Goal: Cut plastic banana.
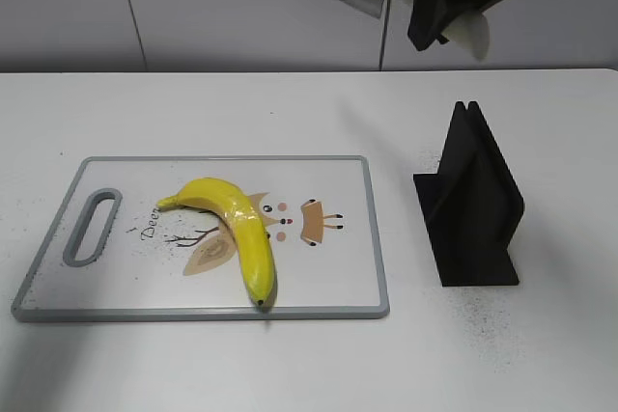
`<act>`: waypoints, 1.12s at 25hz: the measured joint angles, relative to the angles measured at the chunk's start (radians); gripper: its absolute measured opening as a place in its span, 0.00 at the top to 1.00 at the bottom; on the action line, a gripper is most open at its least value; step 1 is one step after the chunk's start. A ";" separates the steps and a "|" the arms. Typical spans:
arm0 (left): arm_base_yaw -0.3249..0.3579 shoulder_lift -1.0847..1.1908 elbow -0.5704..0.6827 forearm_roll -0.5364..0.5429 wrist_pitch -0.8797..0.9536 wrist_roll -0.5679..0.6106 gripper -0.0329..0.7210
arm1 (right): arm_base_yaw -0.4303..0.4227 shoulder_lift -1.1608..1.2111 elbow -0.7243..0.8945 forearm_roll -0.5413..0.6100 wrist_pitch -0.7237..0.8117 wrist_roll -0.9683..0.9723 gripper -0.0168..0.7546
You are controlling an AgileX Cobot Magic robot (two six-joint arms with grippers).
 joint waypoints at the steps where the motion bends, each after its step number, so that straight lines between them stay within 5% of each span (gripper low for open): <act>1: 0.010 -0.009 0.003 0.004 0.005 -0.022 0.12 | 0.000 -0.015 0.004 0.008 0.000 0.038 0.77; 28: 0.025 -1.110 0.659 0.003 0.016 -0.070 0.18 | 0.000 -0.651 0.790 -0.026 -0.193 0.359 0.77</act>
